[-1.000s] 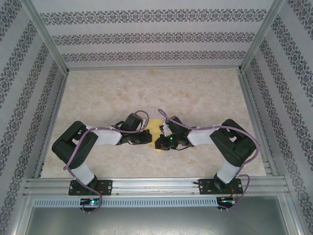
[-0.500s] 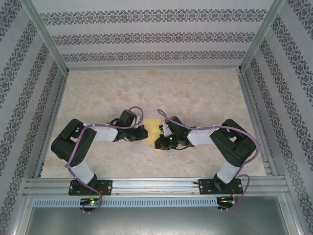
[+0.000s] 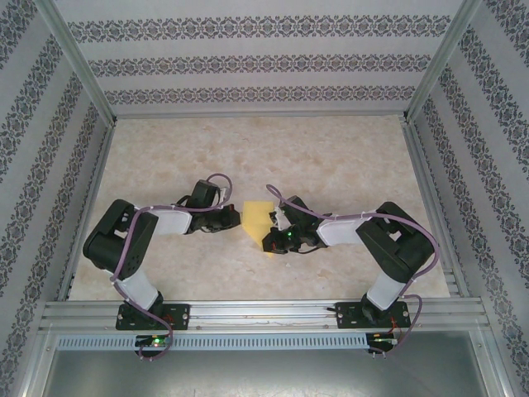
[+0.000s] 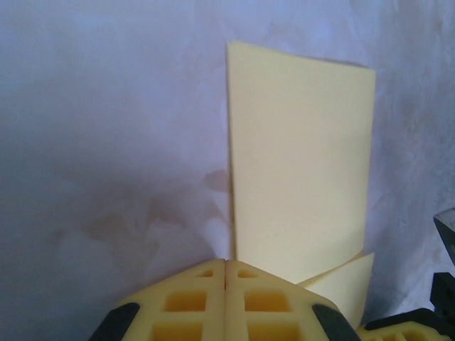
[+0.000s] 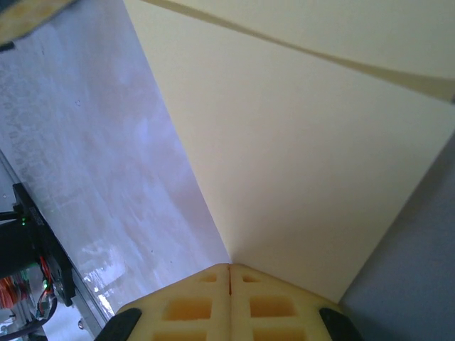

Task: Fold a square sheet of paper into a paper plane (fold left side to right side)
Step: Fourth fold the wing at the center of the table.

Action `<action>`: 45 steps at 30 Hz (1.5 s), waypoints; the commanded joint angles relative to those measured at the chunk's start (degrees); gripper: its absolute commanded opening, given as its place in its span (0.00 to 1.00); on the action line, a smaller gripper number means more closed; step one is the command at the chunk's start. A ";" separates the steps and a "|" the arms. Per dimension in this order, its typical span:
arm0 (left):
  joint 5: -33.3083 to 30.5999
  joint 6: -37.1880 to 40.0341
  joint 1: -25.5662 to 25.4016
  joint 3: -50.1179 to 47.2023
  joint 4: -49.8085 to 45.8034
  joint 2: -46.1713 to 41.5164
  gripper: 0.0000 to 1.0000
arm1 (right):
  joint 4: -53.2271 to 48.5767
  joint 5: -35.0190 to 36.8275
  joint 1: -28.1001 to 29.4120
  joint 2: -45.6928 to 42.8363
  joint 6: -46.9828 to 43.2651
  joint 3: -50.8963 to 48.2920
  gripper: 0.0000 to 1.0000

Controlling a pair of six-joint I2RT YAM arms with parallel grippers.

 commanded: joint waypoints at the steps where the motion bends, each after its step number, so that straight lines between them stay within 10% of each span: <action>1: -2.15 2.81 1.29 1.45 -2.51 -5.37 0.05 | -5.81 2.35 0.65 -1.47 -1.56 0.68 0.06; 19: -10.32 2.43 1.27 -9.68 -2.80 -30.41 0.37 | -8.95 4.93 -7.40 -14.41 -20.52 2.13 0.56; 29: -4.22 -2.43 1.25 -12.22 3.35 -25.13 0.37 | -5.45 2.56 -7.24 -4.79 -22.29 5.22 0.53; 45: -1.61 -4.47 1.20 -10.23 8.98 -17.77 0.37 | -4.11 1.46 -7.47 -2.73 -21.76 5.18 0.13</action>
